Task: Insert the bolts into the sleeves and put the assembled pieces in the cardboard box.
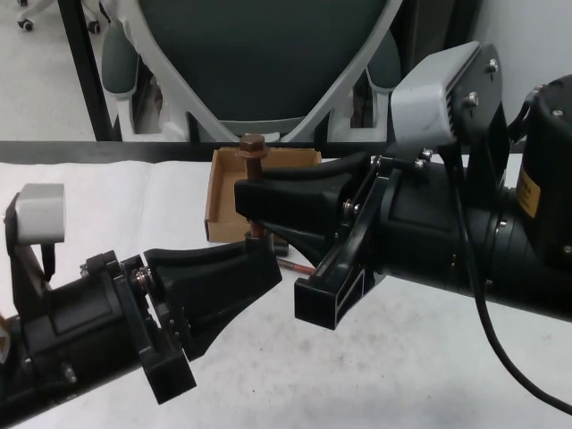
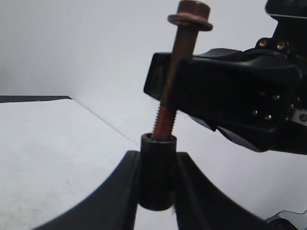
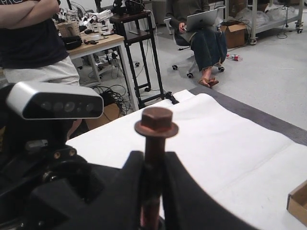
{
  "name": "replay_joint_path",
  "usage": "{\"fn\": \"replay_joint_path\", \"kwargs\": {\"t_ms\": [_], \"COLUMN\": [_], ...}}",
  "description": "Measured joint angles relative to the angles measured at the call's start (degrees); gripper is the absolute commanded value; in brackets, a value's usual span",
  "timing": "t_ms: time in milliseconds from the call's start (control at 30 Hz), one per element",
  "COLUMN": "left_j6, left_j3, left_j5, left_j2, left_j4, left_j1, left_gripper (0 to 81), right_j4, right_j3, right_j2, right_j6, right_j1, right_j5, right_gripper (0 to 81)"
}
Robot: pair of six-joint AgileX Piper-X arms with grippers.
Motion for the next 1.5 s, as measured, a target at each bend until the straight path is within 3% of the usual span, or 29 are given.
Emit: {"fn": "replay_joint_path", "kwargs": {"t_ms": [100,200,467,833,1233,1500], "left_j6": [-0.1,-0.1,-1.32,1.68,5.08,4.73], "left_j3": [0.0,0.0,0.0,0.0,-8.26,-17.61], "left_j5": [0.0,0.0,-2.22,-2.8,-13.12,-16.54], "left_j2": [0.0,0.0,0.0,0.0,0.84,7.42], "left_j4": [0.0,0.0,-1.16,-1.84,22.62,33.72], "left_j1": [0.0,0.0,0.15,0.26,0.29,1.11], "left_gripper": [0.8,0.8,0.8,0.8,0.8,0.8], "right_j4": [0.0,0.0,0.8,3.72,39.6,45.57], "right_j3": [0.0,0.0,0.0,0.33,0.63,0.63], "right_j2": [0.0,0.0,0.0,-1.56,-12.85,-10.38], "right_j6": [0.0,0.0,-0.68,-1.08,-4.72,-4.72], "right_j1": [0.0,0.0,0.0,0.0,0.0,0.0], "right_j5": [0.0,0.0,-0.52,0.3,7.99,7.86], "right_gripper": [0.1,6.0,40.2,40.3,40.3,40.3]}}
